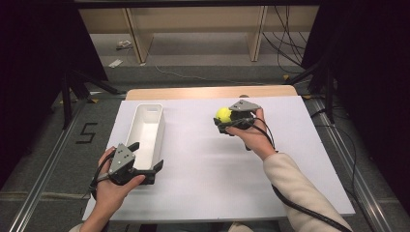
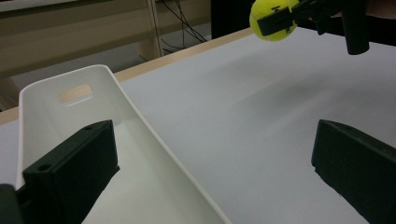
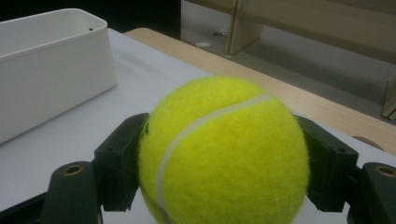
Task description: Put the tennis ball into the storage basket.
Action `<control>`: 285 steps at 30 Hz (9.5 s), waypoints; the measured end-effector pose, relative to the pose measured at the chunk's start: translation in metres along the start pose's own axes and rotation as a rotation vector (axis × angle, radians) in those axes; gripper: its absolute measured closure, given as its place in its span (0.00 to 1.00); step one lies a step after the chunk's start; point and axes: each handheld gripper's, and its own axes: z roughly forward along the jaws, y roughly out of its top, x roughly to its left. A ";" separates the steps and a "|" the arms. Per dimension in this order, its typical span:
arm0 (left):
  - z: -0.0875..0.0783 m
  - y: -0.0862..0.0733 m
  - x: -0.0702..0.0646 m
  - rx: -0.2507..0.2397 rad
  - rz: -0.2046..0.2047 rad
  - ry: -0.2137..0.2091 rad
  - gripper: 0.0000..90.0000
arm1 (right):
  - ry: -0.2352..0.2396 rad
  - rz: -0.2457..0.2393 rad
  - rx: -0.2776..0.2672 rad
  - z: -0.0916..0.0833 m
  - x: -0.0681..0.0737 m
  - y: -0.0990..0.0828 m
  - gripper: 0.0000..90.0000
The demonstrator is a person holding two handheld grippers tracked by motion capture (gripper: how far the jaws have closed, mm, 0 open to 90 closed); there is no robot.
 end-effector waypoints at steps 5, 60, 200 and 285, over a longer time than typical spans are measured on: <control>0.000 0.000 0.000 0.000 0.002 -0.001 0.00 | 0.009 -0.003 -0.008 0.000 0.004 0.003 0.30; 0.001 0.000 0.000 -0.002 -0.005 -0.003 0.00 | 0.048 -0.019 -0.014 0.010 0.022 0.018 0.30; 0.000 0.003 0.000 -0.015 -0.014 0.000 0.00 | 0.148 -0.021 -0.017 0.053 0.084 0.058 0.30; -0.001 0.003 0.000 -0.011 -0.012 -0.002 0.00 | 0.210 -0.059 -0.015 0.080 0.130 0.085 0.30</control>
